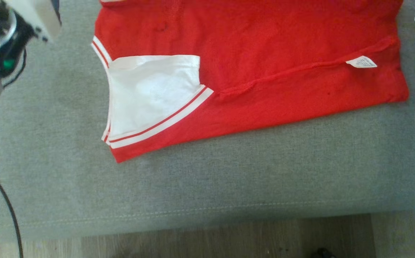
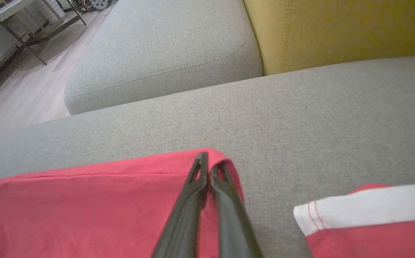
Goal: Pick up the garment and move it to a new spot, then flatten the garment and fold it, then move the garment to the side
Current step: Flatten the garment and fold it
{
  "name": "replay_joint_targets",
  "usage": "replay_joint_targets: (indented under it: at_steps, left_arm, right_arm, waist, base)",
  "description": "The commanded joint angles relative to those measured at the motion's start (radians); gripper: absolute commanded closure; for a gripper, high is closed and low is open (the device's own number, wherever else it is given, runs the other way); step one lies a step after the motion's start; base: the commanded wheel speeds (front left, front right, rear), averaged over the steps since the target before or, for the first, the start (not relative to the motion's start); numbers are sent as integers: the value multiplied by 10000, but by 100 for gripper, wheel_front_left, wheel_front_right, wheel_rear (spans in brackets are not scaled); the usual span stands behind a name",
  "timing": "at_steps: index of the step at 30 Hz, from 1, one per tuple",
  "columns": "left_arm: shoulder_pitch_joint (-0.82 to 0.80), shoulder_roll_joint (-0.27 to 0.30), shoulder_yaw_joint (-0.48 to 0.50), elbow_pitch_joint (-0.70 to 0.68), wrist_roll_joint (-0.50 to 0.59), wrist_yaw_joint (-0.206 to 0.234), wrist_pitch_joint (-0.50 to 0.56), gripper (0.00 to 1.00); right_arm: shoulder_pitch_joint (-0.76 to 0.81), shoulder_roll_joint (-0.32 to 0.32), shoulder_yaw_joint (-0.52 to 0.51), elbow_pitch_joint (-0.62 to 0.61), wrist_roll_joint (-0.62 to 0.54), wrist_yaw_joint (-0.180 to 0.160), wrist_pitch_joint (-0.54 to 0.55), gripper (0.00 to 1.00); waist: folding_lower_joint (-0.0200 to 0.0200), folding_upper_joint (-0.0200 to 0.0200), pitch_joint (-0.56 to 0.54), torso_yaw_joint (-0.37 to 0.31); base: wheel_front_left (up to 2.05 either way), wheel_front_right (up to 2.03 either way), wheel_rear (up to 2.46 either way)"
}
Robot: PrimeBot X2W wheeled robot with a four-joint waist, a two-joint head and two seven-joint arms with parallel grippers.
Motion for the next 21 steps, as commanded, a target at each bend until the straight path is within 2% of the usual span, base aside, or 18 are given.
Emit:
replay_joint_targets:
  at_steps: [1,4,8,9,15,21]
  left_arm:
    - [266,878,503,-1088,-351,14,6,100]
    - [1022,1310,512,-2206,-598,187,155,100]
    - [2112,1869,458,-3811,-930,663,518,100]
    - [2112,1869,458,-3811,-930,663,518,100]
    - [3637,2728,372,-5854,-1348,1546,1012,100]
    - [4877,3336,251,-7346,-1625,2337,1226,100]
  right_arm:
    - [561,-365,91,-820,441,62,127,100]
    - [1161,-615,87,-1229,637,62,300,100]
    - [1929,-857,-19,-1715,824,62,582,100]
    - [1929,-857,-19,-1715,824,62,582,100]
    - [2904,-1029,-264,-2305,958,62,1061,100]
    - [3779,-1060,-583,-2732,1000,62,1500,100]
  waist:
    - [0,0,-190,147]
    - [0,0,-337,237]
    - [0,0,-539,329]
    - [0,0,-539,329]
    - [0,0,-747,412]
    - [0,0,-900,492]
  base:
    - [0,0,0]
    - [0,0,0]
    - [0,0,0]
    - [0,0,0]
    - [0,0,0]
    - [0,0,0]
